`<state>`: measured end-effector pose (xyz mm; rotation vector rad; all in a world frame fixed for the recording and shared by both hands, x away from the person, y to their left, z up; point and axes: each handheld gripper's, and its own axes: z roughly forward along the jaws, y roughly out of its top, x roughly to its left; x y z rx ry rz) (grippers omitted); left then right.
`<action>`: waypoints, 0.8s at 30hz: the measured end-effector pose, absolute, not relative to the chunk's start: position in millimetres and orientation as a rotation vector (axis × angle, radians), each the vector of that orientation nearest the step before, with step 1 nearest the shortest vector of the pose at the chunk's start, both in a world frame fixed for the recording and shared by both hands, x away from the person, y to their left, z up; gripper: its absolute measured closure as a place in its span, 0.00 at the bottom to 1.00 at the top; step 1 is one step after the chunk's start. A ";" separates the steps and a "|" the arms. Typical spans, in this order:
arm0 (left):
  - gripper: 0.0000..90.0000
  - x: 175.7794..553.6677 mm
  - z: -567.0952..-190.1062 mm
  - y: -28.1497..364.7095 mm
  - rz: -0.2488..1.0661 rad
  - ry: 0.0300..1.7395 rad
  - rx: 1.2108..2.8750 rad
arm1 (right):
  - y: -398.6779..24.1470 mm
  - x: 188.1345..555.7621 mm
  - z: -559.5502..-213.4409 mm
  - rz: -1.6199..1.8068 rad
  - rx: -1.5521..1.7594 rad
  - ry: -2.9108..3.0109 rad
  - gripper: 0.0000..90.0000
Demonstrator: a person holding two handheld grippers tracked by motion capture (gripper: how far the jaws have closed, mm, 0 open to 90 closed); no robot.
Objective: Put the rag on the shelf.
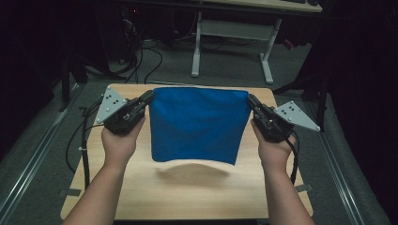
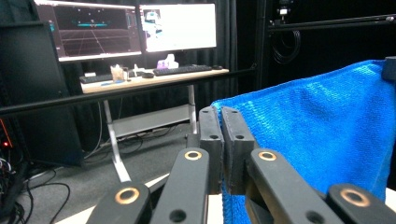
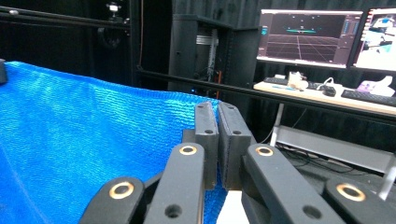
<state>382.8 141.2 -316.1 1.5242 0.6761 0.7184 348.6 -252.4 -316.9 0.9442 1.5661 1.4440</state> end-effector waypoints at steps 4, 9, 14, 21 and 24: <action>0.98 387.4 -308.5 142.1 0.738 0.667 1.528 | -251.5 352.0 -314.2 1.426 0.960 1.568 0.98; 0.98 400.5 -301.9 142.1 0.742 0.679 1.537 | -251.1 360.8 -310.8 1.403 0.999 1.574 0.98; 0.98 408.1 -297.2 138.3 0.764 0.673 1.547 | -251.1 369.1 -303.6 1.380 1.005 1.572 0.98; 0.98 422.9 -298.2 137.6 0.782 0.681 1.558 | -252.0 377.8 -299.6 1.386 0.995 1.558 0.98; 0.98 431.5 -297.8 138.1 0.777 0.698 1.548 | -251.0 384.0 -302.6 1.385 0.998 1.558 0.98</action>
